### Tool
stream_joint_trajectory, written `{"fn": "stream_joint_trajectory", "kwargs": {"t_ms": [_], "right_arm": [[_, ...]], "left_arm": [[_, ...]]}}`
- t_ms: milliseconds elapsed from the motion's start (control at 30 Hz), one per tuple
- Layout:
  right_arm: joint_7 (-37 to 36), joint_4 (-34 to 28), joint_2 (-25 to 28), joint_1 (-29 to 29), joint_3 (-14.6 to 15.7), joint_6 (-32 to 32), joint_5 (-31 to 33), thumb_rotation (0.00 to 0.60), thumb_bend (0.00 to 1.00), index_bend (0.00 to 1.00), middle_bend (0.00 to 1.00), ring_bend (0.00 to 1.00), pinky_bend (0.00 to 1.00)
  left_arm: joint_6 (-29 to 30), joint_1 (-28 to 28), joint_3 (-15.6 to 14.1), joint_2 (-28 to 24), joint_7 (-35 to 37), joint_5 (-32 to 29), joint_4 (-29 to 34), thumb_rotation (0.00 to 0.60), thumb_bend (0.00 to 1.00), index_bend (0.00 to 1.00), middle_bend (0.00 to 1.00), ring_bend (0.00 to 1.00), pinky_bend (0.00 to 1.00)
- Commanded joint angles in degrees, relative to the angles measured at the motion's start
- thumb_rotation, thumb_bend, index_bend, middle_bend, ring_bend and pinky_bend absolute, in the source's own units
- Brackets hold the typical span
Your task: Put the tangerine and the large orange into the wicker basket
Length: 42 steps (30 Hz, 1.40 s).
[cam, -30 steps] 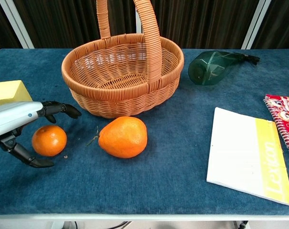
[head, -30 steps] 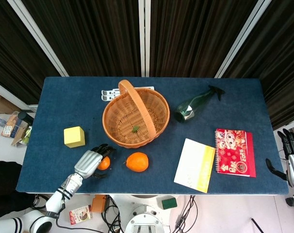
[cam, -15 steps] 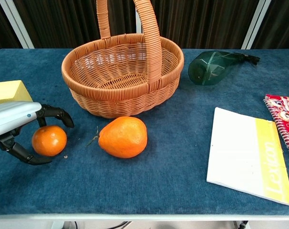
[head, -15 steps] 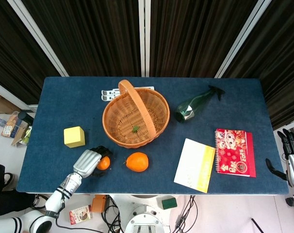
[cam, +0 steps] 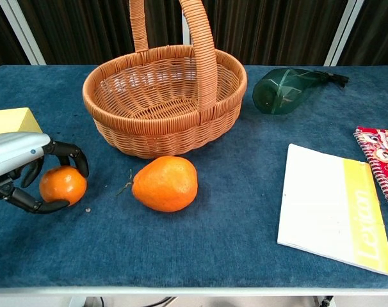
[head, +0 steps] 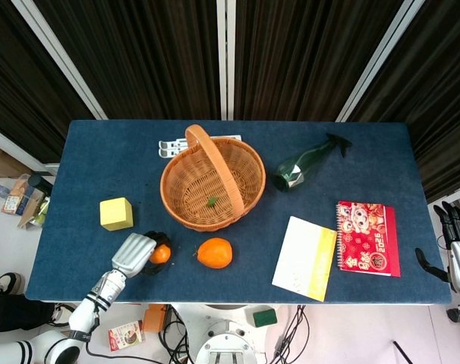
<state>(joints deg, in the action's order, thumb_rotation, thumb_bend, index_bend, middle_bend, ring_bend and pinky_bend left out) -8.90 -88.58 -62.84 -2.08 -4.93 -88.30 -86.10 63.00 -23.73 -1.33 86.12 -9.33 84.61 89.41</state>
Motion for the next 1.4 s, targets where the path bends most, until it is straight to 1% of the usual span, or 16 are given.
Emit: {"fn": "stream_joint_trajectory", "kwargs": {"t_ms": [33, 100, 200, 267, 333, 467, 600, 667, 700, 867, 933, 1100, 1267, 1400], "right_arm": [[-0.09, -0.01, 0.04, 0.04, -0.05, -0.11, 0.01, 0.600, 0.33, 0.00, 0.00, 0.00, 0.00], [-0.15, 0.00, 0.08, 0.07, -0.07, -0.14, 0.02, 0.600, 0.33, 0.00, 0.00, 0.00, 0.00], [-0.22, 0.01, 0.11, 0.05, -0.06, -0.05, 0.03, 0.600, 0.33, 0.00, 0.00, 0.00, 0.00], [-0.16, 0.00, 0.10, -0.02, -0.03, 0.09, 0.01, 0.600, 0.33, 0.00, 0.00, 0.00, 0.00], [-0.07, -0.05, 0.09, -0.05, 0.01, 0.20, -0.02, 0.600, 0.33, 0.00, 0.00, 0.00, 0.00], [0.13, -0.18, 0.06, 0.04, 0.04, -0.05, -0.15, 0.600, 0.33, 0.00, 0.00, 0.00, 0.00], [0.26, -0.25, 0.03, 0.20, 0.04, -0.40, -0.25, 0.600, 0.33, 0.00, 0.00, 0.00, 0.00], [0.19, -0.24, 0.08, 0.24, 0.02, -0.44, -0.22, 0.600, 0.33, 0.00, 0.00, 0.00, 0.00], [0.11, -0.24, 0.10, 0.25, -0.01, -0.47, -0.20, 0.600, 0.33, 0.00, 0.00, 0.00, 0.00], [-0.49, -0.02, 0.25, 0.27, -0.20, -0.40, 0.13, 0.600, 0.33, 0.00, 0.00, 0.00, 0.00], [-0.74, 0.07, 0.32, 0.20, -0.27, -0.16, 0.34, 0.600, 0.33, 0.00, 0.00, 0.00, 0.00], [-1.05, 0.28, 0.38, 0.05, -0.41, 0.21, 0.63, 0.600, 0.33, 0.00, 0.00, 0.00, 0.00], [-1.06, 0.39, 0.39, -0.15, -0.51, 0.80, 1.05, 0.600, 0.33, 0.00, 0.00, 0.00, 0.00], [-1.14, 0.42, 0.40, -0.21, -0.67, 0.95, 1.33, 0.600, 0.33, 0.00, 0.00, 0.00, 0.00]], "left_arm": [[2.20, 0.63, -0.01, -2.08, -0.69, 0.95, 2.34, 0.600, 0.32, 0.44, 0.48, 0.49, 0.69], [4.02, 1.14, 0.16, -4.02, -1.55, 1.65, 4.24, 0.600, 0.32, 0.44, 0.48, 0.49, 0.69], [7.36, 1.91, 1.30, -7.81, -4.09, 2.26, 7.65, 0.600, 0.33, 0.44, 0.48, 0.49, 0.69], [9.06, 1.97, 2.83, -10.33, -5.50, 2.08, 10.04, 0.600, 0.33, 0.44, 0.48, 0.49, 0.69], [9.53, 1.30, 4.81, -12.50, -6.36, 1.36, 12.32, 0.600, 0.33, 0.44, 0.48, 0.49, 0.69], [6.52, -2.23, 9.42, -15.14, -6.13, -1.69, 15.15, 0.600, 0.33, 0.44, 0.48, 0.49, 0.69], [-0.24, -8.27, 14.35, -14.35, -4.67, -6.82, 14.43, 0.600, 0.32, 0.44, 0.48, 0.49, 0.69], [-3.02, -11.33, 16.22, -12.40, -4.15, -8.82, 11.99, 0.600, 0.32, 0.44, 0.48, 0.49, 0.69], [-3.46, -12.43, 16.86, -11.11, -4.05, -9.14, 10.43, 0.600, 0.32, 0.44, 0.48, 0.49, 0.69], [-5.11, -17.28, 18.94, -4.16, -0.50, -9.35, 2.58, 0.600, 0.32, 0.44, 0.48, 0.49, 0.69], [-6.66, -19.40, 19.74, -1.56, 1.02, -10.38, -1.08, 0.600, 0.32, 0.44, 0.48, 0.49, 0.69], [-12.26, -24.04, 20.49, 4.06, 3.08, -14.94, -9.47, 0.600, 0.32, 0.44, 0.48, 0.49, 0.69], [-14.67, -28.11, 20.97, 10.23, 5.59, -15.75, -19.18, 0.600, 0.32, 0.44, 0.48, 0.49, 0.68], [-16.64, -30.56, 20.88, 13.92, 6.92, -16.40, -26.05, 0.600, 0.32, 0.44, 0.47, 0.48, 0.67]]}}
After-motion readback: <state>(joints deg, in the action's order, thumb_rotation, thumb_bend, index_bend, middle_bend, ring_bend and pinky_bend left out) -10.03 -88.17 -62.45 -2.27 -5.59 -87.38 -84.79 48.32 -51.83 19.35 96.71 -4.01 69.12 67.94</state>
